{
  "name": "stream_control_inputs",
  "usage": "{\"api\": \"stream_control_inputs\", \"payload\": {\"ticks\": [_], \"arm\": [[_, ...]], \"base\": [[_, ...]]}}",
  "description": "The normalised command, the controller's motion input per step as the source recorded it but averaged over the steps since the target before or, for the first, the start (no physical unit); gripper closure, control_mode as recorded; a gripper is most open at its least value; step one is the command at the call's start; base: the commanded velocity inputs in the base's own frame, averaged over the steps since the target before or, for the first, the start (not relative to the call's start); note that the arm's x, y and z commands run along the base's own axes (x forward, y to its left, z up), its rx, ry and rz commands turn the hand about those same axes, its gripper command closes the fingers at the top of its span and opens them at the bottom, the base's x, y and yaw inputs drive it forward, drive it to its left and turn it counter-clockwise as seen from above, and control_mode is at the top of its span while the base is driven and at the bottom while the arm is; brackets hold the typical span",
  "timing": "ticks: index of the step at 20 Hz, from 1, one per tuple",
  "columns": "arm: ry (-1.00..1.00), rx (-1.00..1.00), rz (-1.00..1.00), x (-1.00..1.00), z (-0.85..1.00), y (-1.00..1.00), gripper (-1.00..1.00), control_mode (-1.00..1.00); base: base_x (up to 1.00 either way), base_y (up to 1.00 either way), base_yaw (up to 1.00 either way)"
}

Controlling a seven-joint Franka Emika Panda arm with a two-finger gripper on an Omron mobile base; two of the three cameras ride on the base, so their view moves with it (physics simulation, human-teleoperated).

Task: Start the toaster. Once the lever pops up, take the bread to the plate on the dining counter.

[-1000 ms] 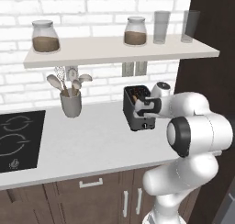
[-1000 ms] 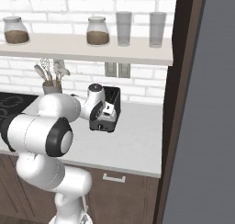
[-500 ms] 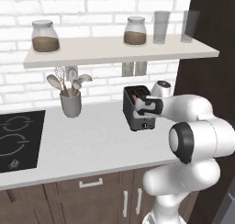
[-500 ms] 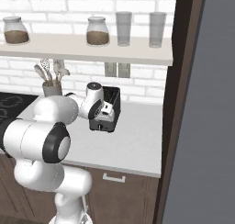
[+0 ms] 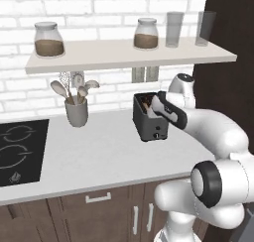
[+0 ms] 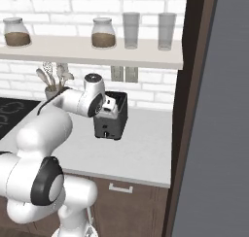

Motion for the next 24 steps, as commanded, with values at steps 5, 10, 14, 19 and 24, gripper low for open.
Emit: {"api": "stream_control_inputs", "payload": {"ticks": [5,10,14,19,24], "arm": [[-0.23,-0.09,0.0,-0.03,0.44,0.33,1.0,-1.0],[-0.33,-0.12,0.0,0.01,0.15,0.4,-1.0,-1.0],[-0.12,-0.05,0.0,0.05,0.4,0.22,-1.0,-1.0],[-0.01,0.0,0.0,0.0,0.41,-0.18,-1.0,-1.0],[0.0,0.0,0.0,0.02,0.12,-0.12,-1.0,-1.0]], "base": [[0.0,0.0,0.0],[0.0,0.0,0.0],[0.0,0.0,0.0],[0.0,0.0,0.0],[0.0,0.0,0.0]]}}
